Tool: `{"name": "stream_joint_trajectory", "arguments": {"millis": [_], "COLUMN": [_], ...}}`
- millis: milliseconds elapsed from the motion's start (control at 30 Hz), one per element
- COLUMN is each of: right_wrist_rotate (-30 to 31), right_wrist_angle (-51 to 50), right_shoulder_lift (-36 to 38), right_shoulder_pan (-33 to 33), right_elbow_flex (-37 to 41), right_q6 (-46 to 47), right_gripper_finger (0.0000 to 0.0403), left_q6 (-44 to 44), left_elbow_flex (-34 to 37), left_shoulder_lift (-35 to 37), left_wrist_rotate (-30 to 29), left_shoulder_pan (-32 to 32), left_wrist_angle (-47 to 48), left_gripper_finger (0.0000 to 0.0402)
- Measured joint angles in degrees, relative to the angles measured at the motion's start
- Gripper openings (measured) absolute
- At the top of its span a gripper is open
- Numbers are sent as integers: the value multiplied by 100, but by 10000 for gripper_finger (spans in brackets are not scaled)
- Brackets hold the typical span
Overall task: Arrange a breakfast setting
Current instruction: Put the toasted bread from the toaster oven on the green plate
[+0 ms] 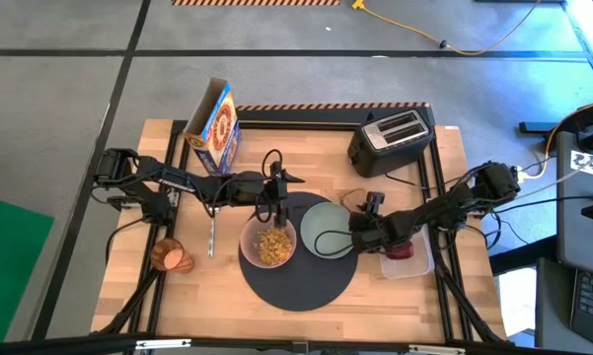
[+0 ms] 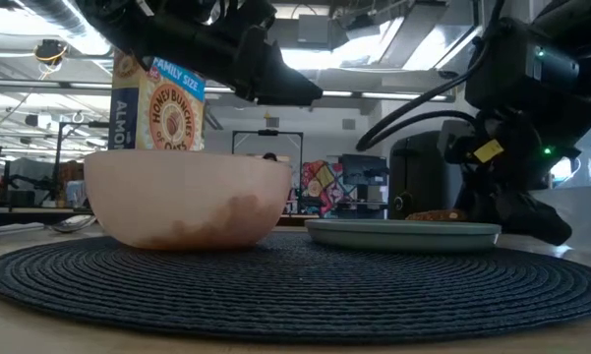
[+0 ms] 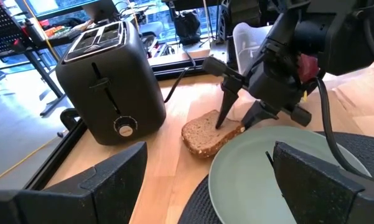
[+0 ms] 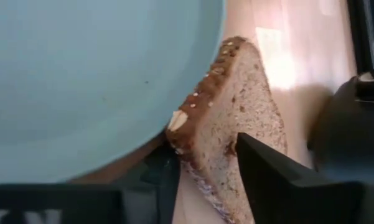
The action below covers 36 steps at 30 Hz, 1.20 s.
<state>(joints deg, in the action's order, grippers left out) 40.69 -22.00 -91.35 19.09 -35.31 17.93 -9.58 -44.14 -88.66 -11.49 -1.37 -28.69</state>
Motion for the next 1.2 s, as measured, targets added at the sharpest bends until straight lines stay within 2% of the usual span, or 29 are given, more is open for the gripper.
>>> {"name": "stream_joint_trajectory", "arguments": {"millis": [433, 567, 767, 900, 1000, 1067, 1200], "right_wrist_rotate": [187, 329, 306, 75, -335, -720, -1337], "right_wrist_angle": [-154, -463, -593, -452, -135, 211, 876], "right_shoulder_lift": [150, 516, 1427, 2161, 2664, 2898, 3058], "right_shoulder_pan": [0, 2, 2, 2, 0, 0, 2], "right_elbow_flex": [-64, -299, -448, -448, -448, -448, -449], "right_q6": [35, 10, -246, -476, -658, -811, -1173], "right_gripper_finger": [31, 17, 21, 20, 18, 18, 20], "left_q6": [-2, -4, -2, -2, 0, 1, 0], "left_elbow_flex": [0, 0, 0, 0, 0, -36, -456], "left_shoulder_lift": [0, 0, -5, -221, -556, -773, -1124], "left_wrist_rotate": [-10, 35, 199, 526, 815, 824, 985], "left_shoulder_pan": [0, 0, 2, 4, 8, 14, 68], "left_wrist_angle": [0, 0, -18, -349, -927, -1255, -1268], "left_gripper_finger": [332, 332, 332, 332, 332, 332, 332]}}
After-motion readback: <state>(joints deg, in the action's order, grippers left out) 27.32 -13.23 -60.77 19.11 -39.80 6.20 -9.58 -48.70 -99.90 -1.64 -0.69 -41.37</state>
